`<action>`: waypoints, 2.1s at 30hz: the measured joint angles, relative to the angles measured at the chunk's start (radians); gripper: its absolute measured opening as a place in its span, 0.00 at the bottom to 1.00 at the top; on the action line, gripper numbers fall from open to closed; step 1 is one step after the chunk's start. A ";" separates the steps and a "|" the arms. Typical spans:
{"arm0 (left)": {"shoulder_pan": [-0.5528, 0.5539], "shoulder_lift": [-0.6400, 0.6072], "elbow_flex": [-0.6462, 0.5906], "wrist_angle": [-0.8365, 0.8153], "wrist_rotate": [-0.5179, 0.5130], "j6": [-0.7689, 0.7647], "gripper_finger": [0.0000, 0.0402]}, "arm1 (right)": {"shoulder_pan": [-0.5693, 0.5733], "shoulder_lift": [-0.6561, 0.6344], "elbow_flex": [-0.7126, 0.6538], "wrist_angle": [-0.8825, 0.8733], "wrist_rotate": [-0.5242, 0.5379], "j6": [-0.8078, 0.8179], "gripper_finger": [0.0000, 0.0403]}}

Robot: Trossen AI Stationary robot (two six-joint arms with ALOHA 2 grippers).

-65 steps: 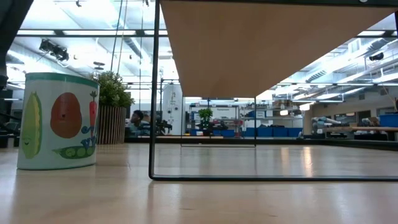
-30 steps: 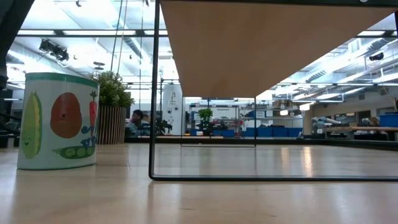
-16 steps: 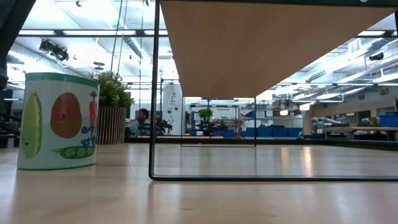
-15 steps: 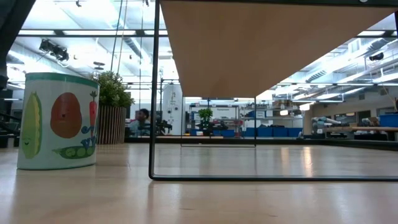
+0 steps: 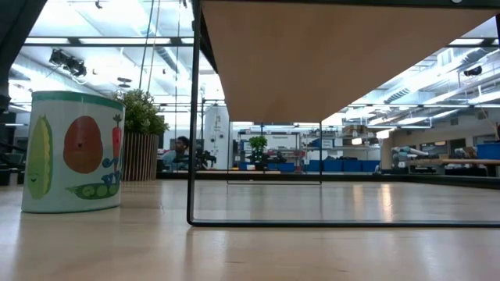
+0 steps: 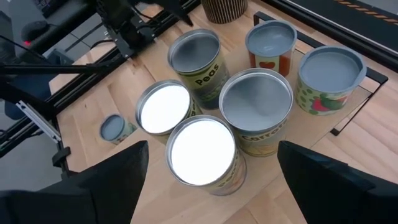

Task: Pick and place cans onto a shelf
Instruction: Put the canned green peas on the shelf, then adjust the cans on the shelf

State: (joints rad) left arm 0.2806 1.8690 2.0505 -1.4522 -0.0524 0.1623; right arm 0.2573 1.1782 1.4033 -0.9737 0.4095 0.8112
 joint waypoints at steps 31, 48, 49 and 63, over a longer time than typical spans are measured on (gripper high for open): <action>-0.077 0.000 -0.147 0.372 -0.023 -0.100 0.94 | -0.290 0.001 0.000 -0.098 -0.125 -0.256 0.90; -0.077 0.000 -0.147 0.285 -0.104 -0.132 0.93 | -0.550 0.050 -0.146 -0.036 -0.260 -0.421 0.90; -0.077 0.000 -0.147 0.286 -0.104 -0.133 0.93 | -0.553 0.050 -0.165 -0.004 -0.278 -0.422 0.90; -0.075 0.000 -0.146 0.303 -0.105 -0.075 0.93 | -0.543 0.050 -0.241 0.151 -0.371 -0.453 0.90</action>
State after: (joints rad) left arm 0.2054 1.8690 1.9041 -1.1489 -0.1572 0.0870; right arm -0.2858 1.2285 1.1625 -0.8227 0.0381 0.3578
